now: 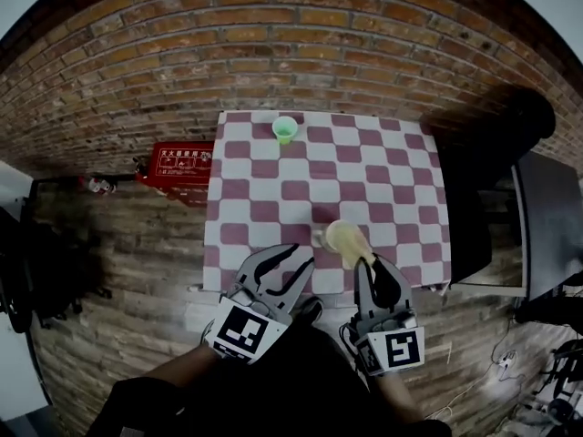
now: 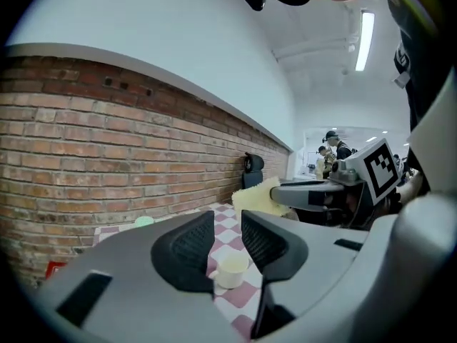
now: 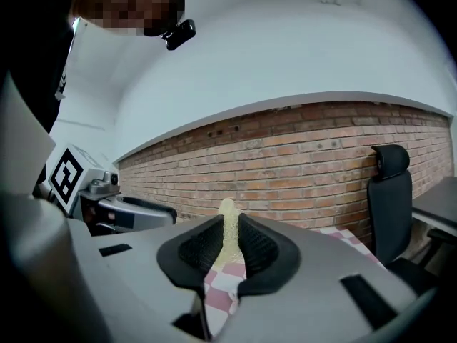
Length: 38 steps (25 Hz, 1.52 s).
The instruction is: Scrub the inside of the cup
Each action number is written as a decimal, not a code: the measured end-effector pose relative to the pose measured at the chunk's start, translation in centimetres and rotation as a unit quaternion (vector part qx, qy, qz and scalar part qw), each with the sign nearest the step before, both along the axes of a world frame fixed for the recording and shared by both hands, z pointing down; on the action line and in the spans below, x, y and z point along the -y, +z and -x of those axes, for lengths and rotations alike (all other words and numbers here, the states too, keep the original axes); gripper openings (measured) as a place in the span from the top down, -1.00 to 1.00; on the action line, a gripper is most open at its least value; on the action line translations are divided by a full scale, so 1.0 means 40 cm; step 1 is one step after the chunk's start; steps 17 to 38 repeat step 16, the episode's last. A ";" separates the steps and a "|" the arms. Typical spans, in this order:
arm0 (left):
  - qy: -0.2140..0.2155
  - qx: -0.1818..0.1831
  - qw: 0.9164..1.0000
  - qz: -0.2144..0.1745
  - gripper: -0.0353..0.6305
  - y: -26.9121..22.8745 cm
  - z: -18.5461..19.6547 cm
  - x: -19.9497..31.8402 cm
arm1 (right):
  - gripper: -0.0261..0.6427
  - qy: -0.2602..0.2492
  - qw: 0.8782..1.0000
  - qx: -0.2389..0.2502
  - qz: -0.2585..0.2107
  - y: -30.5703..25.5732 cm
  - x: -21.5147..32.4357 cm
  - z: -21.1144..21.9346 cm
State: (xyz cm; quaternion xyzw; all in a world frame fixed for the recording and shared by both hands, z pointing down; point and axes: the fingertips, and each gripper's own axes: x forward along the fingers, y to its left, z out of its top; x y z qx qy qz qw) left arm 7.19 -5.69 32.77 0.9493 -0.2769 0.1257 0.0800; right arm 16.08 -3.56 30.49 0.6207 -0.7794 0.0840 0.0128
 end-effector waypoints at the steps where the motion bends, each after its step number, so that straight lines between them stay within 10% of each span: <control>1: -0.001 0.003 1.000 0.009 0.51 0.009 0.001 -0.007 | 0.70 0.002 1.000 0.002 0.005 0.005 -0.006 -0.001; 38: -0.024 0.007 1.000 -0.018 0.51 0.019 -0.052 0.052 | 0.70 -0.004 0.999 -0.016 -0.032 0.008 0.006 -0.062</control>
